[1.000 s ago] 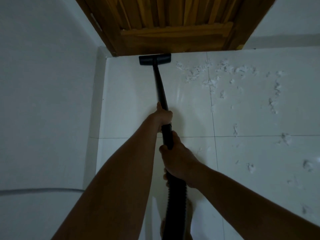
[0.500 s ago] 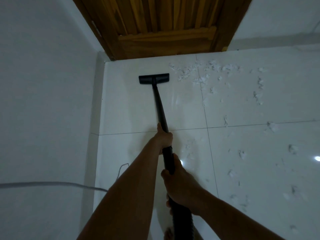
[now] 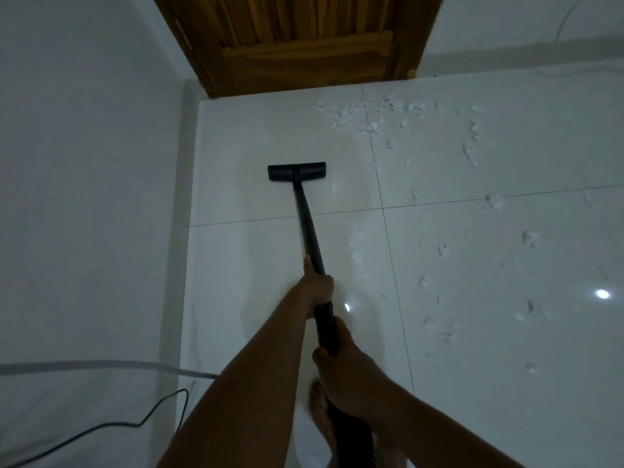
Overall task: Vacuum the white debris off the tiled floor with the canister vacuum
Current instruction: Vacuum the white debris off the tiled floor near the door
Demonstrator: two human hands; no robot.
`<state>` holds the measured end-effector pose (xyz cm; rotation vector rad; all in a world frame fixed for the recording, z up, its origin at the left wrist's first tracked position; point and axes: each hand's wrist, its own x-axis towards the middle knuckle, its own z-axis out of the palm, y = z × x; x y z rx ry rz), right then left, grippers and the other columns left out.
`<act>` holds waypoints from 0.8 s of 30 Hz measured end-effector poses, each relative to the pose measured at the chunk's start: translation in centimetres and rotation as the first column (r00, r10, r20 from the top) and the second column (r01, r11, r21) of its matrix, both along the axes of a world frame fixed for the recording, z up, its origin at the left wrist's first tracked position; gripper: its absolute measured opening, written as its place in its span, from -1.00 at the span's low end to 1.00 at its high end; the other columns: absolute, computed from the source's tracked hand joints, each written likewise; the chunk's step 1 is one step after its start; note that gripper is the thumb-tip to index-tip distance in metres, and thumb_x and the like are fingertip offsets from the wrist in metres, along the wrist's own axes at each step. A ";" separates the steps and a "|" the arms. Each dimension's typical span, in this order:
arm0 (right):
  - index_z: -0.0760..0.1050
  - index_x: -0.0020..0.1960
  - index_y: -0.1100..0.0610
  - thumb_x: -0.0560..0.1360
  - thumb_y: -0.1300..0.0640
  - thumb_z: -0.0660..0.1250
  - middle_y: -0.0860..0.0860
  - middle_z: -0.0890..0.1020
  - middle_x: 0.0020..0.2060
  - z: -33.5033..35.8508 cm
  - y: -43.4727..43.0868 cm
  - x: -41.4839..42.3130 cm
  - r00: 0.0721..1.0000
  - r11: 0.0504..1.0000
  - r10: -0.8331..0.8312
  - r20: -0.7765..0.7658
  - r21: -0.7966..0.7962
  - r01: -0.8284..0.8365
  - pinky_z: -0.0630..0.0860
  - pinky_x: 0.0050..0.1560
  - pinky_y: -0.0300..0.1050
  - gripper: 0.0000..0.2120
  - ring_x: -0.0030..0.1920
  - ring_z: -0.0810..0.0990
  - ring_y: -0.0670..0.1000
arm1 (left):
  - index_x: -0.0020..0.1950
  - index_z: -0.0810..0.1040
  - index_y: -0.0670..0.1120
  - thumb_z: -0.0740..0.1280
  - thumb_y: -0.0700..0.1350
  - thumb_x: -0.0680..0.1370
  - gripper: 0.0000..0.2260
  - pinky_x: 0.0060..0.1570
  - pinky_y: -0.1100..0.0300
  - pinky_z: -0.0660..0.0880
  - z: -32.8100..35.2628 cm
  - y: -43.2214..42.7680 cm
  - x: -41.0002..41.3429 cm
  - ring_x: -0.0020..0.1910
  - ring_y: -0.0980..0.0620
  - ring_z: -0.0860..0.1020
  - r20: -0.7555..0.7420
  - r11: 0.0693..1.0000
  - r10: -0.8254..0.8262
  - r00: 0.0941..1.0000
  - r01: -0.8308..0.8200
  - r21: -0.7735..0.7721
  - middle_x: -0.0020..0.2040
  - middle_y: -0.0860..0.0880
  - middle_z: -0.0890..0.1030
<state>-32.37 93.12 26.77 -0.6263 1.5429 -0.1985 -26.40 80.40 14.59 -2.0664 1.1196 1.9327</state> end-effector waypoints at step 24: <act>-0.10 0.67 -0.16 0.70 0.04 0.14 0.14 0.57 0.07 -0.9 26.7 -1.0 0.995 0.995 0.093 0.032 -0.037 -0.091 0.45 -0.33 -0.22 -0.35 -0.29 0.54 -0.07 | 0.59 -0.27 0.18 0.15 -0.16 0.65 -0.29 0.13 -0.10 0.56 1.5 26.9 -0.1 0.16 -0.23 0.51 0.020 0.997 0.075 0.997 -0.075 0.004 0.40 -0.23 0.37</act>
